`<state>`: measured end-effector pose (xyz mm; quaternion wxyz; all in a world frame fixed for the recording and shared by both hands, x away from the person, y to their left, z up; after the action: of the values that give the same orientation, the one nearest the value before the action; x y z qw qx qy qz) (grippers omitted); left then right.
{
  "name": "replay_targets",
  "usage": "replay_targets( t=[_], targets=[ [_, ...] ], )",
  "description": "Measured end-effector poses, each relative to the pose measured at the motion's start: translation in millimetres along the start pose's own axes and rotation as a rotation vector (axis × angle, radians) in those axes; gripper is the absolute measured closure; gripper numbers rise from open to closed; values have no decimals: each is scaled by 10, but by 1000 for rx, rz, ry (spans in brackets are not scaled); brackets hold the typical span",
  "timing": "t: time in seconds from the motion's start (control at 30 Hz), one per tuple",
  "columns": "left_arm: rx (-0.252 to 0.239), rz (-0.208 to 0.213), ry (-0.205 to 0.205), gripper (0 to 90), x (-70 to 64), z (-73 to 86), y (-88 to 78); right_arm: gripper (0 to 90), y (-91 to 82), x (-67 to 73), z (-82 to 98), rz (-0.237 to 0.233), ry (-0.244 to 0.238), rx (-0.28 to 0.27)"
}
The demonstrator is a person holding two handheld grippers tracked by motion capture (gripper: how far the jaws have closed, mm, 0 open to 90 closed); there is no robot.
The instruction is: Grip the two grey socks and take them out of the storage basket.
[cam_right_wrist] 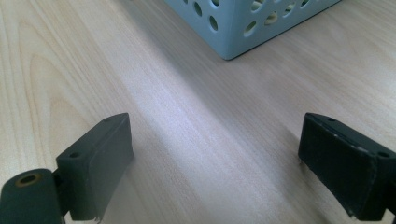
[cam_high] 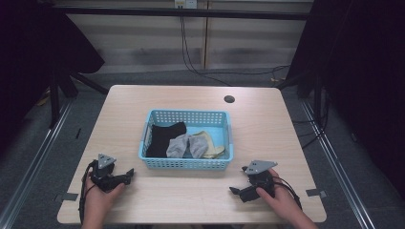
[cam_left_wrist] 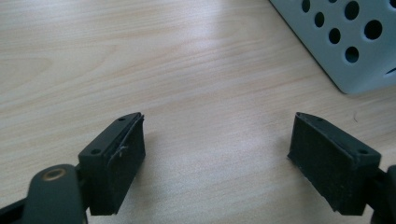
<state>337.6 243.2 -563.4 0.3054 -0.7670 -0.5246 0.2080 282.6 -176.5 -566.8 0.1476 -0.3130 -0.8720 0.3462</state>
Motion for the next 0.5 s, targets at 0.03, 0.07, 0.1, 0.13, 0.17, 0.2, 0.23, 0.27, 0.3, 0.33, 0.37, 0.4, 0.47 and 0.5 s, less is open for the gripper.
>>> replay_targets(
  t=[0.03, 0.07, 0.1, 0.13, 0.17, 0.2, 0.23, 0.27, 0.3, 0.33, 0.37, 0.4, 0.47, 0.5],
  targets=[
    [0, 0, 0, 174, 0, 0, 0, 95, 1, -1, -1, 0, -2, -1],
    [0, -2, 1, 174, 1, 0, 0, 95, 0, 0, 0, 0, 0, 0],
    [0, -2, 1, 173, 1, 0, 0, 96, -1, 0, 1, 1, 0, 1],
    [0, -4, -2, 171, -3, 1, 1, 95, 1, 0, -1, 0, -1, -1],
    [0, -4, -3, 170, -4, 1, 1, 95, -1, 0, 0, 0, 0, 1],
    [0, -4, -3, 170, -4, 1, 1, 95, 0, 0, 0, 0, 0, 0],
    [0, -4, -4, 170, -4, 1, 0, 96, 0, 0, 0, 0, 0, 0],
    [0, -6, -5, 170, -5, 1, 1, 96, 0, 0, 0, 0, 0, 0],
    [0, -6, -5, 169, -5, 1, 1, 96, 0, 0, 0, 0, 0, 0],
    [3, -4, -12, 165, -14, 3, 1, 95, -1, 0, 0, 0, 0, 1],
    [3, -4, -12, 161, -14, 3, 1, 95, -1, 0, 0, 0, 0, 1],
    [4, -4, -18, 156, -31, 0, 1, 96, -1, 0, 0, 0, 0, 1],
    [26, 2, -22, 159, -35, -8, -9, 95, 0, 0, 0, 0, 0, 0],
    [44, 6, -34, 172, -34, -15, -26, 95, 0, -1, 0, 0, -1, 0]
  ],
)
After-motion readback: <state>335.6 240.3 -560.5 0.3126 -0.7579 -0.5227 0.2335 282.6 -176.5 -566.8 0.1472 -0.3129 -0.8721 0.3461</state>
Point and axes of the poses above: each handheld gripper's, and its own axes: y roughly forward along the jaws, z roughly out of its underside, x roughly to its left, the point moved 8 cm from there along y, roughly forward along the jaws, and after that the axes turned 1 degree about -z, right-handed, at the moved point
